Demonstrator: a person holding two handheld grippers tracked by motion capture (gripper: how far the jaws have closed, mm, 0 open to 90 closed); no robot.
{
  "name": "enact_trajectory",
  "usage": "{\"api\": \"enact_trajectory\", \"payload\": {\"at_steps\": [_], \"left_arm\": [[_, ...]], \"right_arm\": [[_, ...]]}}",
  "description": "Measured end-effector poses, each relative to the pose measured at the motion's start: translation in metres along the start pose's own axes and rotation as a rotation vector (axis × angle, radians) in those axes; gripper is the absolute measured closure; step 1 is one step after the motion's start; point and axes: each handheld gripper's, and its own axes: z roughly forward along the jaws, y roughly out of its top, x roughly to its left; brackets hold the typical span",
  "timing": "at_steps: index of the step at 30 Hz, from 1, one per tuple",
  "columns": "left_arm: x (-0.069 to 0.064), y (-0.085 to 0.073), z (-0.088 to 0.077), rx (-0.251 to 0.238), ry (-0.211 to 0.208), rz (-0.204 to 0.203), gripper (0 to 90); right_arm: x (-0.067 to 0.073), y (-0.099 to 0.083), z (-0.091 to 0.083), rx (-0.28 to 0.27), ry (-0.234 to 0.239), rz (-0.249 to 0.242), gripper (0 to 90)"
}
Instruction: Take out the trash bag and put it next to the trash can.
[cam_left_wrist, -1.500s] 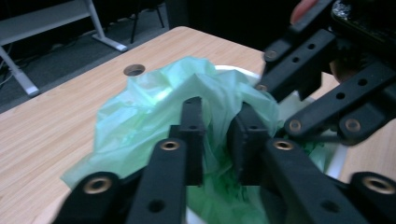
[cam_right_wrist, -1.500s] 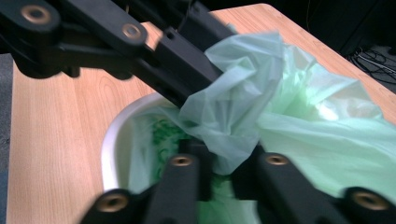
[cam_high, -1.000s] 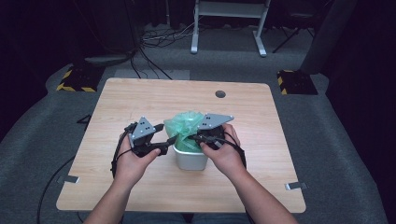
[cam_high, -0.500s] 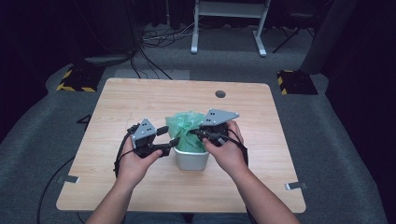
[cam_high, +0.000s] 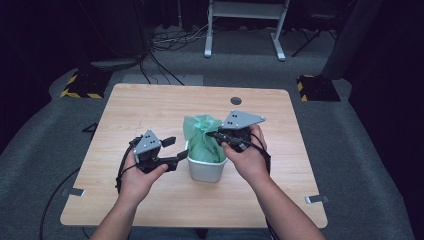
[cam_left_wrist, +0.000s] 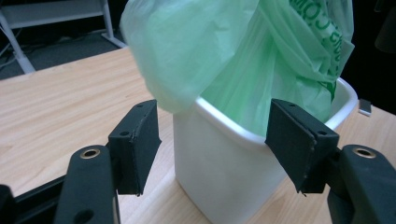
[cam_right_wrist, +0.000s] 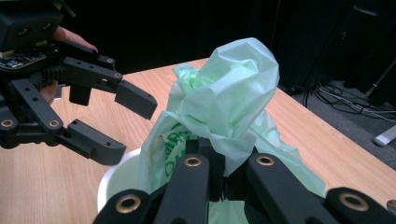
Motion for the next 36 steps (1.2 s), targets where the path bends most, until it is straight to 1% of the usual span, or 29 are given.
{"api": "enact_trajectory", "payload": {"at_steps": [1, 3, 5, 6, 7, 11, 23, 24, 30, 31, 36], "left_arm": [[0.002, -0.001, -0.002, 0.011, 0.006, 0.006, 34.8], [0.002, -0.002, -0.001, 0.017, 0.014, 0.005, 34.8], [0.002, -0.003, 0.000, 0.015, -0.002, -0.002, 35.5], [0.002, -0.003, 0.001, 0.021, -0.003, 0.007, 36.2], [0.001, -0.003, 0.002, 0.018, -0.010, -0.002, 37.3], [-0.003, -0.003, 0.005, 0.021, -0.022, 0.007, 38.5], [-0.007, -0.001, 0.007, 0.029, -0.032, 0.020, 39.0], [-0.007, -0.001, 0.008, 0.033, -0.036, 0.013, 39.2], [-0.009, -0.001, 0.009, 0.037, -0.050, 0.023, 42.0], [-0.010, -0.001, 0.009, 0.040, -0.053, 0.020, 42.1], [-0.011, -0.001, 0.010, 0.034, -0.053, 0.024, 42.5]], "right_arm": [[0.000, 0.001, 0.000, -0.002, 0.000, -0.001, 89.3], [0.000, 0.002, 0.000, -0.006, -0.003, -0.004, 89.2], [0.000, 0.004, -0.001, -0.008, -0.004, -0.003, 89.2], [-0.001, 0.004, -0.001, -0.011, -0.004, -0.001, 89.2], [-0.001, 0.005, -0.001, -0.012, -0.006, -0.002, 89.2], [0.000, 0.009, -0.003, -0.020, -0.009, -0.008, 89.2], [0.001, 0.019, -0.010, -0.048, -0.013, -0.025, 89.1], [0.001, 0.020, -0.011, -0.052, -0.015, -0.025, 89.1], [0.002, 0.023, -0.014, -0.066, -0.016, -0.030, 89.1], [0.002, 0.024, -0.014, -0.068, -0.018, -0.030, 89.1], [0.002, 0.027, -0.017, -0.077, -0.022, -0.037, 89.1]]}}
